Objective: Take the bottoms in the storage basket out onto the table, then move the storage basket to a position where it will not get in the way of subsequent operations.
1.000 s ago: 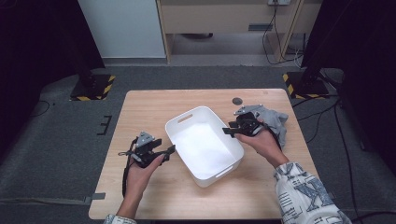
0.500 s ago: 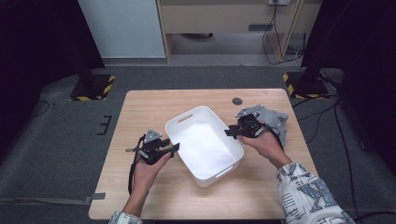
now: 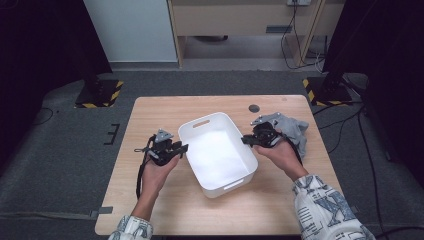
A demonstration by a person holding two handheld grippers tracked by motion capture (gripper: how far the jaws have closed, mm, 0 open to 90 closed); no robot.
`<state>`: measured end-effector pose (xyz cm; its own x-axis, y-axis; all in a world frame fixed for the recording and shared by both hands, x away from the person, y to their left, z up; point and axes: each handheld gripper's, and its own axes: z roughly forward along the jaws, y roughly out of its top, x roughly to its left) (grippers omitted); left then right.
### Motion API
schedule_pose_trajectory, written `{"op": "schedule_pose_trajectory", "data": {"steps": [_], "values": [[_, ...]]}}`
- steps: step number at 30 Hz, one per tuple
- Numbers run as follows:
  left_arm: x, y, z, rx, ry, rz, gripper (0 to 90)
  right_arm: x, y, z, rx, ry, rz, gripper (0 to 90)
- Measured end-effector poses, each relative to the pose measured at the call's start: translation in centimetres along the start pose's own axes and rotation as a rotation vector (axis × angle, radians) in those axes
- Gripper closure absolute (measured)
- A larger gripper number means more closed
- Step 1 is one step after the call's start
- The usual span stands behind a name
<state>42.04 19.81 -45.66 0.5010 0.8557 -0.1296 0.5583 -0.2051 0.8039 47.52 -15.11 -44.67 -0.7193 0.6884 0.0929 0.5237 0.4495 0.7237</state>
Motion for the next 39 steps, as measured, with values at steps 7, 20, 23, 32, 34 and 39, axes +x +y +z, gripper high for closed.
{"op": "schedule_pose_trajectory", "data": {"steps": [7,20,23,32,34,39], "values": [[1.8,0.6,0.9,-0.027,0.0,-0.047,62.8,0.1,0.2,0.1,-0.039,0.015,0.006,69.0],[0.6,0.2,-1.0,-0.052,-0.01,-0.031,42.0,-1.8,-0.2,-1.7,-0.076,-0.032,0.012,53.6],[0.4,-0.1,-0.8,-0.047,-0.025,-0.036,41.0,-1.7,-0.5,-1.1,-0.053,-0.03,0.008,53.2],[0.6,-0.1,-0.8,-0.05,-0.023,-0.037,40.5,-1.4,-1.0,-0.4,-0.031,-0.011,0.013,55.7],[0.7,0.0,-1.0,-0.051,-0.017,-0.037,40.6,-1.1,-1.0,-0.2,-0.035,-0.011,0.008,55.5],[1.2,-0.2,-1.3,-0.049,-0.002,-0.04,40.4,0.0,-0.7,0.6,-0.041,0.01,0.004,54.4]]}}
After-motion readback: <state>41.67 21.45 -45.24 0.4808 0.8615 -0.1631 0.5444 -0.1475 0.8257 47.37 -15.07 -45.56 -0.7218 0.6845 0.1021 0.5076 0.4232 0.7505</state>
